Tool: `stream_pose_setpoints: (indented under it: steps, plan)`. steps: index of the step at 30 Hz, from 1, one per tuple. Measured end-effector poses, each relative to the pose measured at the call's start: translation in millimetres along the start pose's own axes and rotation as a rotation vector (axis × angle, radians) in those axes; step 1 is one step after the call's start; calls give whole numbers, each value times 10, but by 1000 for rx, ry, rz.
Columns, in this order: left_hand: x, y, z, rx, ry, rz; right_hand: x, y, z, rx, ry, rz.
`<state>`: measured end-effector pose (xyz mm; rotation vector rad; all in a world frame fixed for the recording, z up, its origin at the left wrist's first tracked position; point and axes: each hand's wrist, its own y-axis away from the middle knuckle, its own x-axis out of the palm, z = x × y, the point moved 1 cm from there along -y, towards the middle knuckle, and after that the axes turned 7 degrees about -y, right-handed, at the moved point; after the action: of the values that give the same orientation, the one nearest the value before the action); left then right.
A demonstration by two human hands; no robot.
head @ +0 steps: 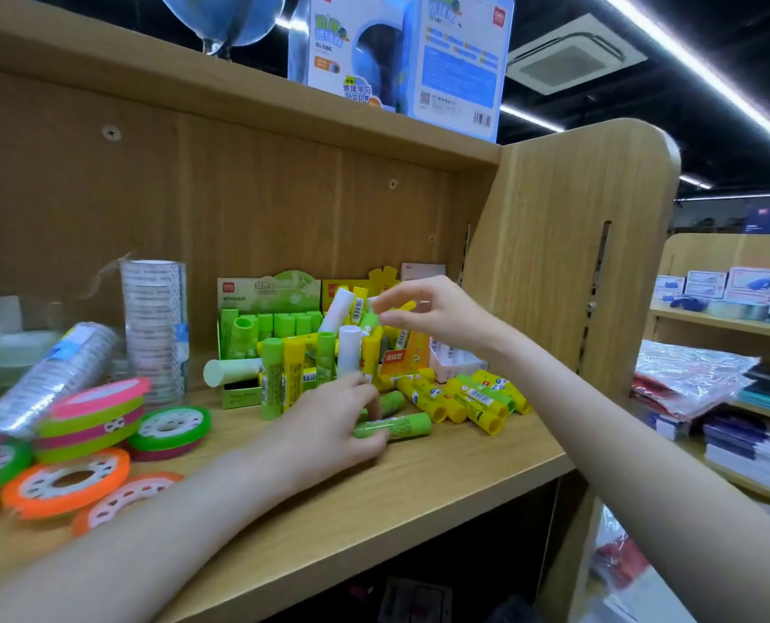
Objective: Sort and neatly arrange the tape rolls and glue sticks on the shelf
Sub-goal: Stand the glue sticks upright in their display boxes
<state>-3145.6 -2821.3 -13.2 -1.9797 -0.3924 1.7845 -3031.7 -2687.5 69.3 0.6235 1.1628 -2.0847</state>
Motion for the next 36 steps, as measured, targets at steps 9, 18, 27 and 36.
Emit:
stream_pose_setpoints:
  steps: [9,18,27,36]
  plan:
    - [-5,32,67,-43,-18,11,343,-68,125,37,-223,-110]
    - [80,-38,-43,45,-46,-12,-450,-23,-114,149,-435,-622]
    - [113,-144,-37,68,-84,61,-452,111,-778,537,45,-512]
    - [110,-148,-25,83,-97,78,-456,78,-656,564,254,-155]
